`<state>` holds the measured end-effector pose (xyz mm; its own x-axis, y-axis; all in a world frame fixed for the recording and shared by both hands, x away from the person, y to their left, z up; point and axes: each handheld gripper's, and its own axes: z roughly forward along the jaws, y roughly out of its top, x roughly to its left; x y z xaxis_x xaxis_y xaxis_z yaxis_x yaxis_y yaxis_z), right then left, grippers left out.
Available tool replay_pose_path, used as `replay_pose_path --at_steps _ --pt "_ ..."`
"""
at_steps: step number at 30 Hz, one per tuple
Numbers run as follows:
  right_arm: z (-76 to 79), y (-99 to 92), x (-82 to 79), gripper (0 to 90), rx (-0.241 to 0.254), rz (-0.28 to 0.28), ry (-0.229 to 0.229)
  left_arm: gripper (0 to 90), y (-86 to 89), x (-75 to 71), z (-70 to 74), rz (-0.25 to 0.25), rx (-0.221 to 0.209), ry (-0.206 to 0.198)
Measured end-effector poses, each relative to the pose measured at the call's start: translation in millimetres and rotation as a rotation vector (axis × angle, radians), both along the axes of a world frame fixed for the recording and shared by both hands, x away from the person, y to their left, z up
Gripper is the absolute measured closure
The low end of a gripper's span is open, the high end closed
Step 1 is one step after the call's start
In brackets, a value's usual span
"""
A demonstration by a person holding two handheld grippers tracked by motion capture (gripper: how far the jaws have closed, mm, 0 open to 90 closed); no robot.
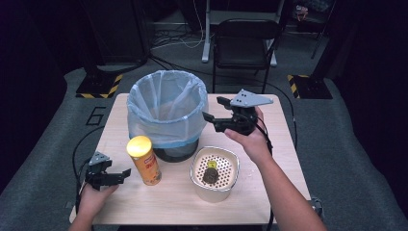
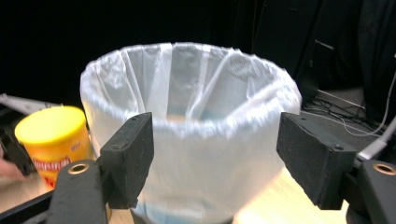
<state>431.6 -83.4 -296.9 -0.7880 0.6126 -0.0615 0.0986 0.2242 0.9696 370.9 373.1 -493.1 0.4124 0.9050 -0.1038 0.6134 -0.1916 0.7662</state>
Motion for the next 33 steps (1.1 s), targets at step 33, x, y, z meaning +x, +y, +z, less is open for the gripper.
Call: replay_pose_path --at_steps 33 --pt "-70.2 -53.0 -51.9 28.1 -0.025 -0.096 -0.012 0.2 -30.4 -34.6 57.3 -0.251 -0.104 -0.130"
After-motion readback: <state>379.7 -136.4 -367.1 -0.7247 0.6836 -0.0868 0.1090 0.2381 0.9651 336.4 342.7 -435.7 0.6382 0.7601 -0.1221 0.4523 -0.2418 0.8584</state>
